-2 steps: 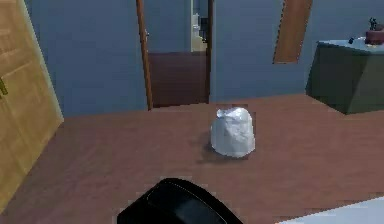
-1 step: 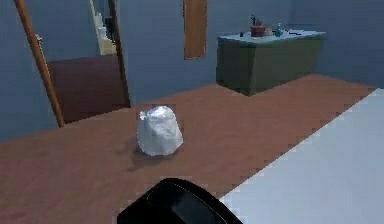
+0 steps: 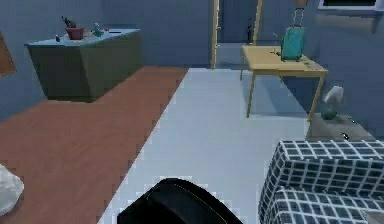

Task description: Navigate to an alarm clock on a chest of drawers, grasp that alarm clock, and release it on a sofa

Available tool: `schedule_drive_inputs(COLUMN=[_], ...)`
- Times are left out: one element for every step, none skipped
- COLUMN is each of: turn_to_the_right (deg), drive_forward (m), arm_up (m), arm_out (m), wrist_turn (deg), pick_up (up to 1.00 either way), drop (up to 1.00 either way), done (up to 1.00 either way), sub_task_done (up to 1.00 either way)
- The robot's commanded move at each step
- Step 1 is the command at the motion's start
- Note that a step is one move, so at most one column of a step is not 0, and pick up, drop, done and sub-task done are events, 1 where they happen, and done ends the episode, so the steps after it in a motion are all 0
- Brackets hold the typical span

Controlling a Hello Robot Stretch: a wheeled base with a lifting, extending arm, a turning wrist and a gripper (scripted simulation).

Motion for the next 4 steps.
schedule_drive_inputs(turn_to_the_right=[33.0,0.0,45.0,3.0], drive_forward=[0.0,0.1,0.0,0.0], arm_up=[0.0,0.0,0.0,0.0], arm_out=[0.0,0.0,0.0,0.0], wrist_turn=[0.0,0.0,0.0,0.0], pick_up=[0.0,0.0,0.0,0.0], drop=[0.0,0.0,0.0,0.0], done=[0.0,0.0,0.0,0.0], sub_task_done=[0.0,0.0,0.0,0.0])
